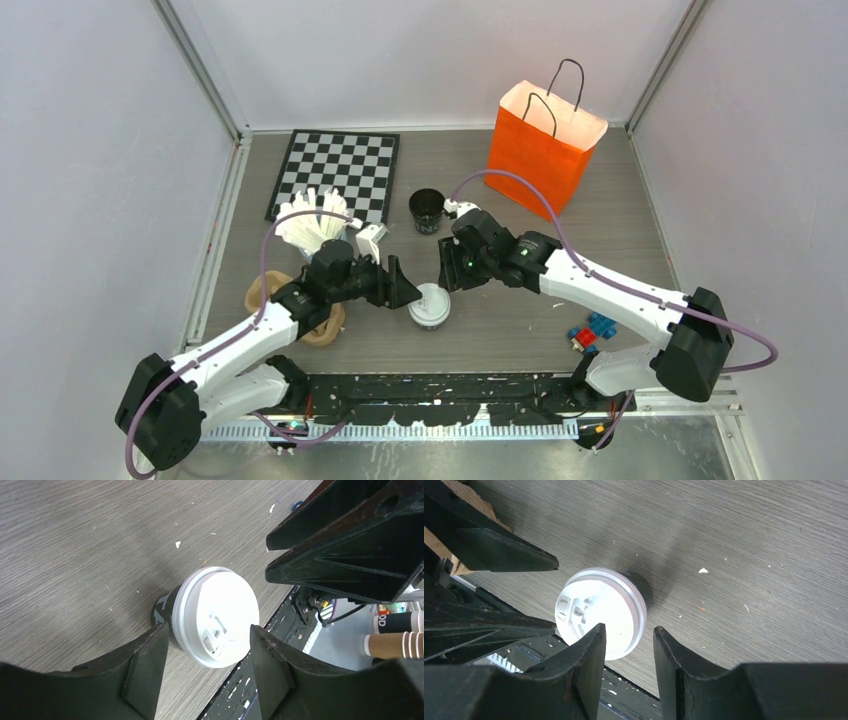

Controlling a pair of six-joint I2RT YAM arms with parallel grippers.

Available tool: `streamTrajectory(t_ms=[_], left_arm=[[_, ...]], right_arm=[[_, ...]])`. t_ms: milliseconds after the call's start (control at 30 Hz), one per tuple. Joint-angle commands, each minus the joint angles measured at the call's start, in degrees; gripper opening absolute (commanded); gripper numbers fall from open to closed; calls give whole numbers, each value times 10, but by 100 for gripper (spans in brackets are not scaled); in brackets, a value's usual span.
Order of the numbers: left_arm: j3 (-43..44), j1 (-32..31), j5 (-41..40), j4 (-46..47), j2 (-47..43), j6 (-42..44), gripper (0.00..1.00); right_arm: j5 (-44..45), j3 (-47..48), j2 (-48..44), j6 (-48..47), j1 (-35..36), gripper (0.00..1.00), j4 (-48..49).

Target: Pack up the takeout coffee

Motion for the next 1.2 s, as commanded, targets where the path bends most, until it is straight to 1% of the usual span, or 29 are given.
streamTrajectory(t_ms=[0,133,233,400,467,567,633,800,967,1167], left_arm=[[-13,-2,-16,-24,-24,8,60],[-41,-2,-5,23,-27,-15,55],[-42,-2,1,32,-16,-15,51],[-46,-2,2,50,9,-16,46],[-53,-2,4,63,17,-23,37],[-64,-2,5,72,23,-28,33],[-73,-2,1,76,22,-29,31],[-87,-2,-10,84,26,-29,29],[-97,-3,-11,91,47,-28,28],[-105,-2,-24,76,56,-16,27]], right_arm=[[-31,38,23,-29,0,44,4],[-36,39,44,-33,-2,42,5],[-39,37,53,-33,-2,41,12],[-49,37,76,-38,-5,35,21],[-47,32,84,-34,-6,32,21],[-38,7,88,-19,-6,26,22],[-35,-21,81,-3,-6,24,35],[-33,-96,47,34,-6,22,86],[-27,-116,41,52,-6,22,95],[-27,-168,25,84,-6,22,133]])
